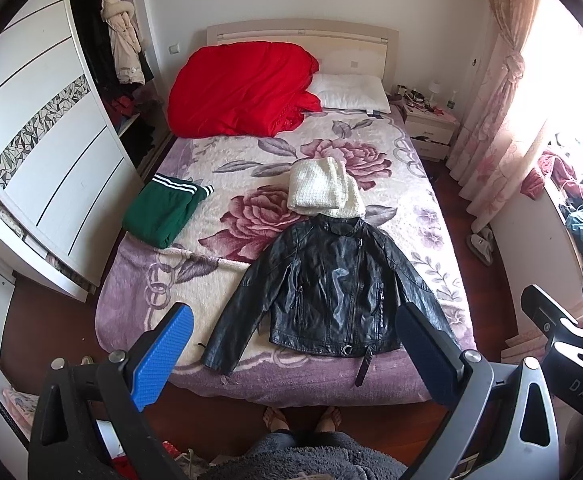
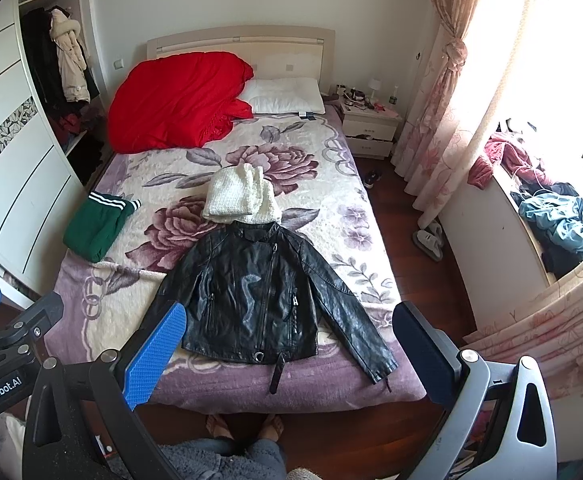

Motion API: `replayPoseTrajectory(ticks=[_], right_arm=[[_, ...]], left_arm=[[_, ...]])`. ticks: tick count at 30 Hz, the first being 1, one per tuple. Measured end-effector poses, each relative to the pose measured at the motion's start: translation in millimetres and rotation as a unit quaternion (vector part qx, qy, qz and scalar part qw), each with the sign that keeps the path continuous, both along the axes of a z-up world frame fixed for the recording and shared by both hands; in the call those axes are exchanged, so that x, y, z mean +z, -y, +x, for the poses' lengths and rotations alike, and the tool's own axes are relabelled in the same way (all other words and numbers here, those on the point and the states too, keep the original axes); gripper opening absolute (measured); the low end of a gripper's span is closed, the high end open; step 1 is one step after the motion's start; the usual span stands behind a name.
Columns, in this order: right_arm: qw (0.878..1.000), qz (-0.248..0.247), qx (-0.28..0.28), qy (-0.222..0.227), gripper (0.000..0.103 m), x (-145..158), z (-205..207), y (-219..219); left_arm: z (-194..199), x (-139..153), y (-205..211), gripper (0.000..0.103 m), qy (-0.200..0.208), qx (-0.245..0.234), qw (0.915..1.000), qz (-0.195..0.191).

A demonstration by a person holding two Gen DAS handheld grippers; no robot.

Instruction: Fold large clothes

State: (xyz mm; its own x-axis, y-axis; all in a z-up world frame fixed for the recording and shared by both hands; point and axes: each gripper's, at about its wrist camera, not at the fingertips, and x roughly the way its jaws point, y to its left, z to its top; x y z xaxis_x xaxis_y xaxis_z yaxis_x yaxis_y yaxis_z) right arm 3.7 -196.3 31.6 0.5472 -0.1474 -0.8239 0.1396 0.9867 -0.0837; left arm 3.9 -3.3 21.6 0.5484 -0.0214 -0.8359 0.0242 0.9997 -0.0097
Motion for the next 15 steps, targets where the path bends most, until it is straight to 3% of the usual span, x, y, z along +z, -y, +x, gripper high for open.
replayPoseTrajectory(ticks=[15], right_arm=[[1.000,0.001,-0.002,0.007,0.103,15.2,2.3,-4.1]], left_arm=[[-1.0,9.0,1.9,0.103,0.008,-0.001,1.0000,-0.001]])
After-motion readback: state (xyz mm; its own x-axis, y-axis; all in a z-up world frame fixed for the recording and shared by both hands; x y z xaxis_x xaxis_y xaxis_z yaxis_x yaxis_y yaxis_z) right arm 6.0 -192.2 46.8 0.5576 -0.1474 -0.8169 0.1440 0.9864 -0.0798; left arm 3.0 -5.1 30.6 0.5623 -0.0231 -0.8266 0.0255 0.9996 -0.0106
